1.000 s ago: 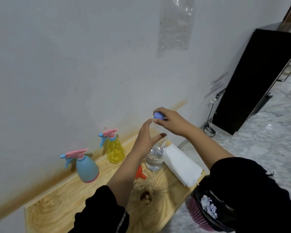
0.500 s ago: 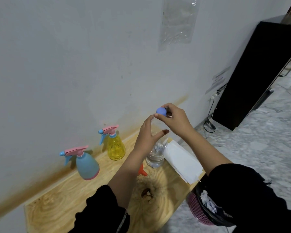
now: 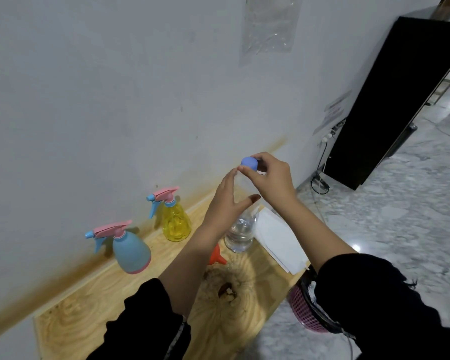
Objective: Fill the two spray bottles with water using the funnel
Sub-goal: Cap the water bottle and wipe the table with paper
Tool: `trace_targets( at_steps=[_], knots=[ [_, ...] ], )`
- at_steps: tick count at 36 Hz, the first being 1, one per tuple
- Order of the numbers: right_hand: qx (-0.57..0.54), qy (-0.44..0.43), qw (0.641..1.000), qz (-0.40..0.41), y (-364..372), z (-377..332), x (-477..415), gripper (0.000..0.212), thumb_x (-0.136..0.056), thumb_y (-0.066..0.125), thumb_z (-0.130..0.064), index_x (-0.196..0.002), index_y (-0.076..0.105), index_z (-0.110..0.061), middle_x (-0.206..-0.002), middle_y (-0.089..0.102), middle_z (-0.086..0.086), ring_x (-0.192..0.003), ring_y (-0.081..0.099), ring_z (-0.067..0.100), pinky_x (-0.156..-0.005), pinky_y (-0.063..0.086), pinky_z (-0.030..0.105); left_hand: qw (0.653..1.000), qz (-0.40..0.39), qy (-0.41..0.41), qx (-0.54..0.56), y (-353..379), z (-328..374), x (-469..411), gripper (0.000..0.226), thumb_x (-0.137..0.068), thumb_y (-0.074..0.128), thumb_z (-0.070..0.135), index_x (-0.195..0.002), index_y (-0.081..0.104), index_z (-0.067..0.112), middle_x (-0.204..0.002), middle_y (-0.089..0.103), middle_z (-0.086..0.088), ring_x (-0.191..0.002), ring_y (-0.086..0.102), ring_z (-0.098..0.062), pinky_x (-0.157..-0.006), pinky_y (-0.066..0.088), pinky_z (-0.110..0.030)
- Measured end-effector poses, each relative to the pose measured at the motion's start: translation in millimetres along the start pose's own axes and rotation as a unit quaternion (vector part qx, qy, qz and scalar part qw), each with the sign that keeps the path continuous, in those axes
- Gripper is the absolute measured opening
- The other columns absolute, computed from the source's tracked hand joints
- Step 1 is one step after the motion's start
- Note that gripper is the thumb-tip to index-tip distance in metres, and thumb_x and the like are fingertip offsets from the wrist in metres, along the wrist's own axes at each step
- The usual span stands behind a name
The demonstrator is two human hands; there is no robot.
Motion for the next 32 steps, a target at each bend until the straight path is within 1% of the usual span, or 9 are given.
trace_targets(
  at_steps=[7, 9, 11, 15, 17, 21, 26, 29, 32],
  knots=[
    [0.004, 0.003, 1.0, -0.009, 0.8, 0.3, -0.8, 0.031, -0.076, 0.068, -0.049, -0.093, 0.059, -0.024, -0.091, 0.067, -0.009, -0.091, 0.063, 0.01, -0.084, 0.052, 0.042, 0.997, 0.068, -0.009, -0.023, 3.9, -0.4, 11.1, 0.081, -0.085, 0.063, 0.042, -0.149, 0.016, 0.024, -0.155, 0.022, 0.007, -0.141, 0.021, -0.005, -0.101, 0.023, -0.012],
    [0.009, -0.004, 1.0, -0.017, -1.1, 2.5, -0.5, 0.031, -0.075, 0.066, -0.053, -0.092, 0.057, -0.029, -0.092, 0.066, -0.013, -0.093, 0.062, 0.006, -0.085, 0.052, 0.042, 0.999, 0.044, -0.022, -0.006, 8.4, -5.1, 15.0, 0.09, -0.083, 0.064, 0.045, -0.151, 0.009, 0.025, -0.158, 0.013, 0.008, -0.143, 0.013, -0.003, -0.099, 0.02, -0.006],
    [-0.001, -0.011, 0.999, -0.038, 0.3, 8.6, 0.2, 0.032, -0.076, 0.064, -0.054, -0.098, 0.055, -0.033, -0.098, 0.065, -0.017, -0.1, 0.059, 0.002, -0.089, 0.05, 0.042, 0.999, 0.009, -0.036, 0.002, 13.5, -16.8, 22.3, 0.098, -0.081, 0.066, 0.048, -0.152, 0.003, 0.025, -0.158, 0.007, 0.013, -0.14, 0.006, 0.004, -0.105, 0.015, -0.012],
    [-0.041, -0.031, 0.993, -0.108, 12.2, 24.6, 8.9, 0.05, -0.078, 0.068, -0.046, -0.122, 0.045, -0.037, -0.122, 0.055, -0.023, -0.117, 0.05, 0.001, -0.102, 0.043, 0.038, 0.993, -0.045, -0.031, -0.104, 12.0, -60.2, 44.0, 0.104, -0.075, 0.075, 0.044, -0.15, 0.01, 0.012, -0.152, 0.017, 0.006, -0.136, 0.012, 0.002, -0.108, 0.011, -0.011],
    [-0.089, -0.004, 0.986, -0.139, 21.5, 41.1, 15.9, 0.062, -0.078, 0.072, -0.039, -0.131, 0.039, -0.035, -0.132, 0.046, -0.022, -0.123, 0.043, -0.001, -0.104, 0.039, 0.031, 0.972, -0.113, -0.017, -0.205, 15.5, -85.4, 57.7, 0.103, -0.073, 0.077, 0.044, -0.149, 0.016, 0.008, -0.153, 0.019, 0.0, -0.137, 0.016, -0.003, -0.108, 0.011, -0.008],
    [-0.175, 0.066, 0.962, -0.2, 44.7, 76.5, 28.3, 0.086, -0.073, 0.078, -0.021, -0.142, 0.026, -0.029, -0.141, 0.036, -0.012, -0.128, 0.036, 0.002, -0.101, 0.036, 0.019, 0.867, -0.292, -0.043, -0.402, 29.0, -147.0, 83.8, 0.112, -0.071, 0.073, 0.055, -0.151, 0.004, 0.02, -0.16, 0.001, -0.004, -0.147, 0.002, -0.02, -0.119, 0.007, -0.042],
    [-0.159, 0.082, 0.951, -0.253, 69.7, 112.7, 34.8, 0.107, -0.062, 0.085, -0.014, -0.142, 0.016, -0.033, -0.134, 0.038, -0.016, -0.122, 0.041, -0.004, -0.089, 0.04, 0.005, 0.777, -0.374, -0.023, -0.506, 42.2, -171.5, 83.9, 0.107, -0.073, 0.075, 0.041, -0.151, 0.002, 0.025, -0.16, -0.006, -0.003, -0.147, -0.002, -0.02, -0.117, 0.0, -0.043],
    [-0.14, 0.084, 0.947, -0.276, 83.3, 124.6, 41.2, 0.106, -0.061, 0.085, -0.006, -0.142, 0.019, -0.026, -0.133, 0.038, -0.009, -0.116, 0.045, 0.001, -0.08, 0.041, 0.003, 0.763, -0.372, 0.013, -0.528, 53.2, -171.3, 75.7, 0.08, -0.089, 0.059, 0.03, -0.151, 0.008, 0.024, -0.16, -0.002, -0.004, -0.147, -0.002, -0.019, -0.117, 0.002, -0.039],
    [-0.128, 0.088, 0.954, -0.257, 89.6, 133.3, 42.4, 0.101, -0.062, 0.084, -0.006, -0.141, 0.022, -0.02, -0.132, 0.039, -0.004, -0.111, 0.047, 0.003, -0.086, 0.042, 0.007, 0.79, -0.342, 0.035, -0.508, 59.3, -166.9, 66.0, 0.06, -0.097, 0.046, 0.029, -0.149, 0.018, 0.019, -0.159, 0.007, -0.006, -0.146, 0.006, -0.019, -0.116, 0.006, -0.034]
  ],
)
Point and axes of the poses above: each hand's wrist, its own x-axis away from the middle knuckle, its own y-axis out of the palm, z = x × y, the point moved 10 cm from there along -x, towards the middle knuckle
